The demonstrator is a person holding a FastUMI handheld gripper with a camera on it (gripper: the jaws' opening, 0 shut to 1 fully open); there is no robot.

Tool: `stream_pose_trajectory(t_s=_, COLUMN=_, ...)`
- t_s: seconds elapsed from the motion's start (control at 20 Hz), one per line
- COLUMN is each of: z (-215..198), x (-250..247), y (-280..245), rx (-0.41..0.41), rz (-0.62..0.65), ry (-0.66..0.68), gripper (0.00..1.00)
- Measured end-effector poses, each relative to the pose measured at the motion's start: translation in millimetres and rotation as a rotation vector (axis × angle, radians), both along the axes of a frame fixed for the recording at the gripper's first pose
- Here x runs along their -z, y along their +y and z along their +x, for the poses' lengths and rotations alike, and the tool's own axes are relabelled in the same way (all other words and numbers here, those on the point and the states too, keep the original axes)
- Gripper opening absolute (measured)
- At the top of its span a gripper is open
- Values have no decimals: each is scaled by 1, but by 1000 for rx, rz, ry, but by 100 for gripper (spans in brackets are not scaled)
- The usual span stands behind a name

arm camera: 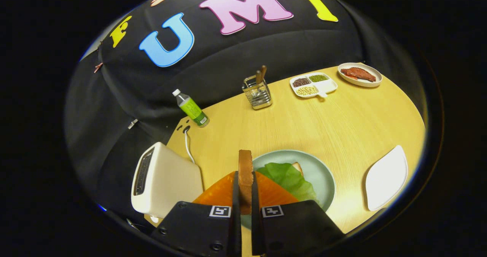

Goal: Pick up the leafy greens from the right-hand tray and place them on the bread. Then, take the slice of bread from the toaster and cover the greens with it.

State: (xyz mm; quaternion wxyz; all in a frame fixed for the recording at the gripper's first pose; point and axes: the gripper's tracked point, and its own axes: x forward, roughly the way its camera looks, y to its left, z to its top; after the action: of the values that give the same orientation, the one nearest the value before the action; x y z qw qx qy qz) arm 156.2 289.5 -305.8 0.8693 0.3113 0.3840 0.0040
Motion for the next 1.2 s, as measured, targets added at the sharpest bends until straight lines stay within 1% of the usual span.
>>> stream_pose_trajectory(t_s=0.15, z=-12, x=25, y=-20, rx=8, rz=-56, ry=44, gripper=15)
stream_pose_trajectory(t_s=0.25, z=-20, x=40, y=-25, rx=-10, rz=-84, ry=67, gripper=15)
stream_pose_trajectory(t_s=0.55, z=-21, x=65, y=-34, rx=-74, rz=-172, ry=78, gripper=15)
stream_pose_trajectory(t_s=0.6, z=-20, x=67, y=-34, rx=-82, rz=-178, ry=82, gripper=20)
stream_pose_trajectory(t_s=0.65, z=-24, x=73, y=-41, rx=-72, rz=-212, ry=94, gripper=24)
stream_pose_trajectory(t_s=0.7, z=-27, x=78, y=-52, rx=-59, rz=-270, ry=119, gripper=31)
stream_pose_trajectory(t_s=0.75, z=-27, x=77, y=-56, rx=-54, rz=-284, ry=114, gripper=62)
stream_pose_trajectory(t_s=0.8, z=-24, x=77, y=-56, rx=-60, rz=-287, ry=112, gripper=73)
stream_pose_trajectory(t_s=1.0, z=-27, x=73, y=-57, rx=-91, rz=-338, ry=99, gripper=80)
stream_pose_trajectory(t_s=1.2, z=-26, x=69, y=-67, rx=-83, rz=-366, ry=87, gripper=87)
